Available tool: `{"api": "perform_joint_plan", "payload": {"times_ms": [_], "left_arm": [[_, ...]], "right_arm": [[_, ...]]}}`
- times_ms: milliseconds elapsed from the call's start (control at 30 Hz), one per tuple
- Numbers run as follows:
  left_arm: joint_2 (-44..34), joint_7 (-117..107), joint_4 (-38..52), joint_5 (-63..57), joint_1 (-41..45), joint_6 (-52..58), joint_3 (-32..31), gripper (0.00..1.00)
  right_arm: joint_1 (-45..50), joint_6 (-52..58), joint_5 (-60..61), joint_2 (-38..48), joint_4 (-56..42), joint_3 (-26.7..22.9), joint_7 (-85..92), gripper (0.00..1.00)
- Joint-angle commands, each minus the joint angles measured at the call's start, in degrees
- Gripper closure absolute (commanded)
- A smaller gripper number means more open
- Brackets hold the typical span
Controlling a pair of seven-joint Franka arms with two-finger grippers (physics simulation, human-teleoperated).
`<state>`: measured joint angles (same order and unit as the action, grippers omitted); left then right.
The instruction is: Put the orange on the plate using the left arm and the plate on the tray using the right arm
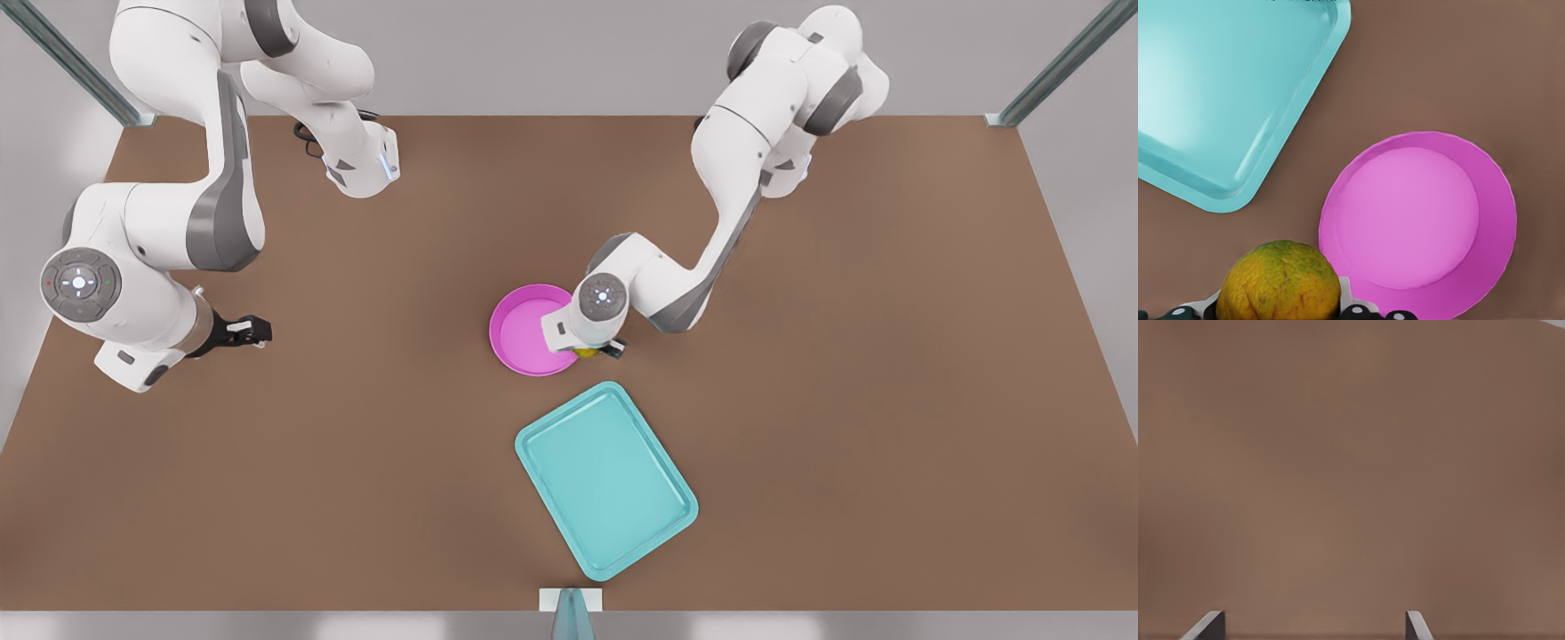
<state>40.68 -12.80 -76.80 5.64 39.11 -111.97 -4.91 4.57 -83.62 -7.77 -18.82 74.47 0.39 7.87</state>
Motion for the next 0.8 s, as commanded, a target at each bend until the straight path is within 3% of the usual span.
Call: {"api": "perform_joint_plan", "payload": {"times_ms": [0, 200, 233, 467, 567, 633, 667, 700, 733, 767], "left_arm": [[1.34, -38.17, 2.18, 3.24, 2.63, 1.84, -0.19, 0.39], [4.15, -39.75, 2.18, 4.64, 4.83, -0.08, -0.19, 0.39], [4.67, -39.93, 2.09, 4.56, 4.83, -2.37, -0.19, 0.0], [1.07, -38.96, 2.26, 4.47, 3.87, 3.07, 3.23, 0.0], [0.11, -35.37, 6.39, 5.7, 1.67, 7.2, 3.59, 0.0], [-0.6, -29.04, 13.07, 5.52, 0.79, 20.64, 5.61, 0.0], [-1.73, -23.42, 17.2, 5.7, -2.8, 29.6, 5.7, 0.0], [-5.43, -9.46, 18.17, 5.17, -11.76, 41.11, 5.7, 0.0], [-7.45, 2.41, 18.26, 2.8, -17.13, 47.8, 8.59, 0.0], [-8.86, 12.26, 18.26, 0.25, -17.93, 50.01, 17.02, 0.0]], "right_arm": [[0.0, 0.04, 0.03, 0.1, -0.03, -0.03, 0.13, 0.0], [0.0, 0.04, 0.12, -0.25, -0.03, -0.03, 0.04, 0.0], [0.0, -0.05, 0.21, -0.34, -0.03, -0.03, 0.04, 0.0], [0.18, 0.04, 0.82, -1.39, 0.32, -0.04, -0.04, 0.0], [2.02, -4.09, 16.73, -11.32, 0.85, 0.49, -8.92, 0.0], [2.9, -13.05, 27.36, -14.66, 5.77, 2.6, -11.91, 0.0], [2.9, -17.53, 29.57, -15.54, 8.32, 4.88, -11.91, 0.0], [4.13, -25.26, 29.48, -15.28, 12.18, 8.31, -11.73, 0.0], [4.66, -29.66, 29.04, -14.23, 14.03, 11.64, -11.56, 0.0], [4.22, -34.32, 28.86, -11.5, 18.68, 15.08, -11.56, 0.0]]}}
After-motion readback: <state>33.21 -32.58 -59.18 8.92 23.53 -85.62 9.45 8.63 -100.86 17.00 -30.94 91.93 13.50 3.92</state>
